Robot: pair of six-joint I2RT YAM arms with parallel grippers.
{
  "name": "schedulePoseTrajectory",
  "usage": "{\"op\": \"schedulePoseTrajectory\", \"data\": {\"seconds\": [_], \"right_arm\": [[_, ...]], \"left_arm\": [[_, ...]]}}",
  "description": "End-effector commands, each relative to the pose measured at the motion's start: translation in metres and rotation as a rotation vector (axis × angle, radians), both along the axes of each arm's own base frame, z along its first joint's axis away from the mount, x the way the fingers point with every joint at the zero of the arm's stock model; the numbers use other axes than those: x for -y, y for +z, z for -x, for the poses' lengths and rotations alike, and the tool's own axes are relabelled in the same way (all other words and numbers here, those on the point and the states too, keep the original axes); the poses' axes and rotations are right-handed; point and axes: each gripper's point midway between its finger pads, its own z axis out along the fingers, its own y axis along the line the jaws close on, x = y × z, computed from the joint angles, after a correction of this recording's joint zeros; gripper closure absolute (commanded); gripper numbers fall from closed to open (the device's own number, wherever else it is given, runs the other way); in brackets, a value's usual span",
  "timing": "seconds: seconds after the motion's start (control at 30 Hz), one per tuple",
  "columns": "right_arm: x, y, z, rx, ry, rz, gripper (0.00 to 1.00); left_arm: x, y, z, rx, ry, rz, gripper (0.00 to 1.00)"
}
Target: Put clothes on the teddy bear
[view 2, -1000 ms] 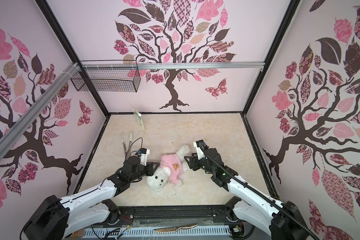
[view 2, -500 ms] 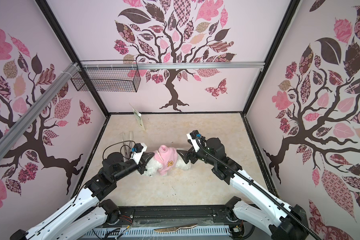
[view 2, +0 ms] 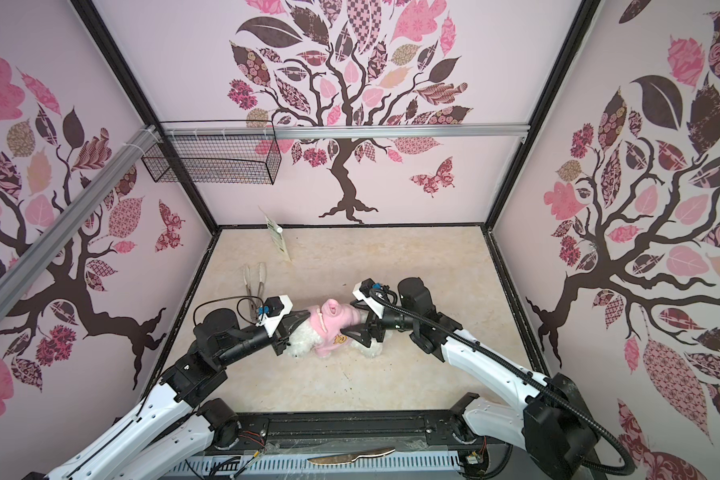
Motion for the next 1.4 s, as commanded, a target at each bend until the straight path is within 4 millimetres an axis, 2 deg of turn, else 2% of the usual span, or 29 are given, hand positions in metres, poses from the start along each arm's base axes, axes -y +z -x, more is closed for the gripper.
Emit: {"op": "schedulePoseTrajectory", "data": {"seconds": [0.0, 0.1, 0.13, 0.17, 0.3, 0.37, 0.4, 0.47, 0.53, 0.6, 0.67, 0.8, 1.03, 1.3, 1.37], "right_arm": [[-0.009, 0.003, 0.005, 0.064, 0.083, -0.073, 0.14], [-0.013, 0.001, 0.003, 0.06, 0.092, -0.123, 0.22], [-0.015, 0.005, 0.004, 0.055, 0.099, -0.153, 0.27], [-0.015, 0.009, 0.005, 0.06, 0.105, -0.182, 0.33], [-0.016, 0.021, 0.008, 0.084, 0.096, -0.243, 0.7], [-0.015, 0.022, 0.009, 0.112, 0.07, -0.246, 0.79], [-0.015, 0.022, 0.01, 0.134, 0.052, -0.245, 0.82], [-0.014, 0.018, 0.01, 0.194, 0.007, -0.211, 0.88], [-0.017, 0.005, 0.012, 0.271, -0.034, -0.115, 0.92], [-0.017, -0.004, 0.012, 0.302, -0.062, -0.057, 0.93], [-0.014, -0.005, 0.012, 0.303, -0.082, -0.058, 0.93], [-0.013, -0.005, 0.018, 0.328, -0.093, -0.054, 0.93], [-0.013, -0.013, 0.02, 0.341, -0.114, -0.003, 0.93], [-0.014, -0.016, 0.02, 0.335, -0.117, 0.001, 0.93], [-0.015, -0.017, 0.021, 0.332, -0.115, 0.0, 0.93]], "left_arm": [[0.004, 0.025, 0.011, 0.061, -0.062, 0.086, 1.0], [0.006, 0.017, 0.017, 0.041, -0.094, 0.089, 1.0], [0.007, 0.012, 0.019, 0.033, -0.105, 0.079, 1.0], [0.007, 0.007, 0.021, 0.023, -0.109, 0.064, 1.0], [0.001, -0.013, 0.02, -0.01, -0.087, -0.016, 1.0], [-0.001, -0.019, 0.02, -0.015, -0.08, -0.057, 1.0], [-0.002, -0.022, 0.02, -0.016, -0.082, -0.077, 0.96], [-0.003, -0.022, 0.022, -0.017, -0.087, -0.112, 0.81], [-0.008, -0.014, 0.023, 0.004, -0.078, -0.138, 0.63], [-0.011, 0.0, 0.026, 0.039, -0.075, -0.15, 0.52], [-0.015, 0.014, 0.028, 0.072, -0.07, -0.16, 0.47], [-0.013, 0.024, 0.04, 0.112, -0.123, -0.228, 0.52], [0.013, 0.023, 0.057, 0.089, -0.261, -0.363, 0.68], [0.034, 0.002, 0.047, 0.059, -0.292, -0.553, 0.92], [0.037, 0.0, 0.043, 0.06, -0.292, -0.574, 0.95]]}}
